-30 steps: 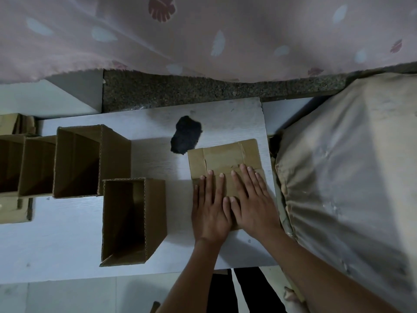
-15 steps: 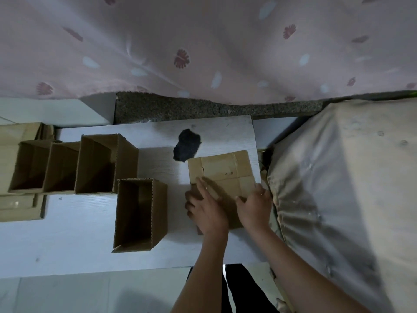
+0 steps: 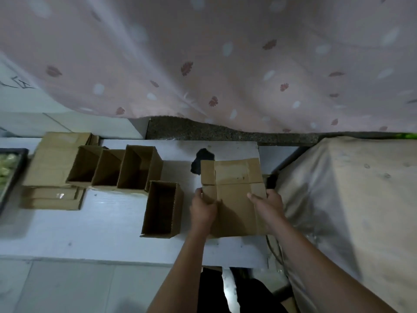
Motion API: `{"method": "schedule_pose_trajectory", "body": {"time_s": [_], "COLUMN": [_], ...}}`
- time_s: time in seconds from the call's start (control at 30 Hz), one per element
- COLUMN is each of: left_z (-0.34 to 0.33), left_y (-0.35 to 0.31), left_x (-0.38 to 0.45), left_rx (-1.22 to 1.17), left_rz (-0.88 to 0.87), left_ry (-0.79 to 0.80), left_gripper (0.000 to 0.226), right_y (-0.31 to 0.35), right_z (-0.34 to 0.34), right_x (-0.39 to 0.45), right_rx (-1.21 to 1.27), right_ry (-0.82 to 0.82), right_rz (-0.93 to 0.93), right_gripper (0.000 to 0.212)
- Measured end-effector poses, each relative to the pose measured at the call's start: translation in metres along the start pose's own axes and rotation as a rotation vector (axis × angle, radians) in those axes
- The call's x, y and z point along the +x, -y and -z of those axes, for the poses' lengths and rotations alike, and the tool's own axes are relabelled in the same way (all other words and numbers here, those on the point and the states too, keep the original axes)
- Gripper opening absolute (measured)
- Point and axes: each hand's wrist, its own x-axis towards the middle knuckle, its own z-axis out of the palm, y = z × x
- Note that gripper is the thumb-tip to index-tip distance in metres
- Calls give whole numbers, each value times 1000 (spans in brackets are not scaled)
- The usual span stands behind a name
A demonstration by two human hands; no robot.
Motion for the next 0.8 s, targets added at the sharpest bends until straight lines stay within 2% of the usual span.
{"method": "schedule_pose_trajectory", "body": {"time_s": [0.1,0.17,0.33,0.43,0.7,0.8], "left_z": [14,24,54,73,128,149], "left_y": [-11,-16,-17,-13,13,25], "left_x": [-27,-45,-91,-115,-155,-161], "left_rx": [-90,-124,-198,-235,-354,-375], "left_rz": [-68,-105,-179,-194,-169,-169], "left_ry": [-74,-142,-338,-443,-567,-604], "left_gripper": [64,66,59,58,38,35], "right_y": [16,30,60,73,88,93], "right_z": [11,15,16,11,-17,-33], "right_x": [-19,-33,-72,-94,-157,-180], "right_rx": [41,70,57,34,37,4], "right_ry": [10,31,146,201,301,321], "right_rz": [118,190,367,412,524,554], "right_gripper": [23,26,19,21,20,29]}}
